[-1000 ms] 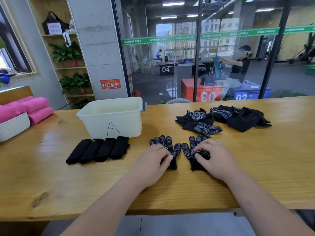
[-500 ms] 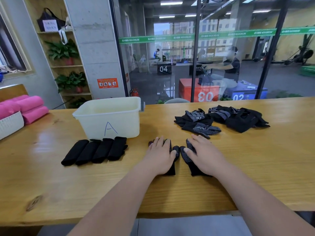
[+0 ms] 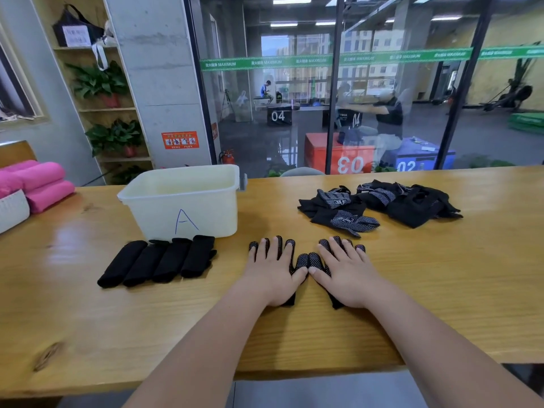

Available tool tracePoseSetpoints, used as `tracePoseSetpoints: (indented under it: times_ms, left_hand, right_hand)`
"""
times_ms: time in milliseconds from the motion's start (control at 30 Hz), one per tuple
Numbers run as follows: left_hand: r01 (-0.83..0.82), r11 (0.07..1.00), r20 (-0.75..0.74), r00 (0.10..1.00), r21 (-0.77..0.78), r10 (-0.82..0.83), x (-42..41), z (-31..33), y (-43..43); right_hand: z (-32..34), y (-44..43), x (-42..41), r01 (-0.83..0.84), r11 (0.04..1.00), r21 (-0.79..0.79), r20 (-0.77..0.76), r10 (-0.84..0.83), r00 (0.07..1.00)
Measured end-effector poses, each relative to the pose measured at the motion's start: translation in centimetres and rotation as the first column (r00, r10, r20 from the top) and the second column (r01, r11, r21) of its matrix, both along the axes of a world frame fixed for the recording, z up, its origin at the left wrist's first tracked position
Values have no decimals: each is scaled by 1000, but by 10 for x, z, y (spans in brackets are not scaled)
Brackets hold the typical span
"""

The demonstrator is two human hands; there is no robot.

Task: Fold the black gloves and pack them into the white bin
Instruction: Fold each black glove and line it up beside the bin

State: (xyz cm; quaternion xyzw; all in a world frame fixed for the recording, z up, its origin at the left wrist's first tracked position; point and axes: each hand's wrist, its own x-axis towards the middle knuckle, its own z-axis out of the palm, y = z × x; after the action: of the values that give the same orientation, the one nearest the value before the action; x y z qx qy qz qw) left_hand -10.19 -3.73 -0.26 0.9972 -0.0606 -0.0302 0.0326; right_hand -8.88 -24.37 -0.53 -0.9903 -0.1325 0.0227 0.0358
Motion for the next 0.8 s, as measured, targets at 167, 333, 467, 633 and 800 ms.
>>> tracePoseSetpoints:
  times_ms: [167,333,467,633,800]
  left_hand:
    - [0,1000,-69,998,-14,-1,-31,2,8]
    - [-32,998,3,999,-55,32,-29,8,7]
    - [-60,998,16,998,-29,60,-20,-2,5]
    - [-91,996,2,996,-13,91,-12,2,3]
    - [-91,991,40,995,-93,95,-29,3,4]
  right_hand:
    - [7,-13,-30,-60,998,28,-51,61,997]
    - [6,0,-26,27,999,42,-15,-27,1000]
    - [-1,11,-14,68,997,32,-6,-68,998]
    - [2,13,-10,74,997,24,-16,-74,997]
    - [6,10,-22,29,990,135,5,-30,1000]
